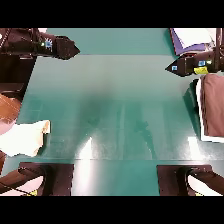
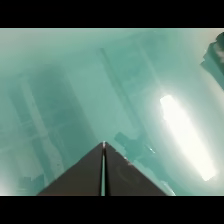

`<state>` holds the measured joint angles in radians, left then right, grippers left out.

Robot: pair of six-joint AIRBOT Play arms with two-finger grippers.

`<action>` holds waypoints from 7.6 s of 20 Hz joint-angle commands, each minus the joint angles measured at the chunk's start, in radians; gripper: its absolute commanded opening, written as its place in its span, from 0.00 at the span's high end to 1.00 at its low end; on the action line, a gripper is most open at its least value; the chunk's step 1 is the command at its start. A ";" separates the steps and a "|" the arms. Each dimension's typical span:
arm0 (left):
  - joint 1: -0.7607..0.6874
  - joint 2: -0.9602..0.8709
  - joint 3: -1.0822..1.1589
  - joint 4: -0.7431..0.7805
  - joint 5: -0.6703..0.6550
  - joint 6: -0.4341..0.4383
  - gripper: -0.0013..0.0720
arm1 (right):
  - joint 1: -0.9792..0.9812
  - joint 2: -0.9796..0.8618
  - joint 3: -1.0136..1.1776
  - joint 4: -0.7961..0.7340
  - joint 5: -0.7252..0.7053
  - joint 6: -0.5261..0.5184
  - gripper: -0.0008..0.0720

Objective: Fold the shirts.

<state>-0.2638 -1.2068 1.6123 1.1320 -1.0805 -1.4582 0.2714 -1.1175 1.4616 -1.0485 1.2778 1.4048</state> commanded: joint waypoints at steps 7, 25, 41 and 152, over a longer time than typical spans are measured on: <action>0.000 0.000 0.000 0.000 0.000 0.000 0.95 | 0.005 -0.003 0.002 0.001 0.006 0.000 0.96; 0.246 0.331 -0.327 0.447 -0.358 -0.064 0.95 | 0.005 -0.003 0.002 0.001 0.040 0.000 0.96; 0.402 0.389 -0.967 0.630 -0.295 -0.192 0.83 | 0.005 -0.004 0.002 0.001 0.031 0.000 0.96; 0.068 0.391 0.180 0.104 -0.201 0.079 0.95 | -0.034 0.146 0.456 -0.045 0.068 0.078 0.97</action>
<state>-0.1967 -0.8215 1.7756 1.2465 -1.2064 -1.3861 0.2394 -1.0058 1.8980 -1.0374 1.3083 1.4067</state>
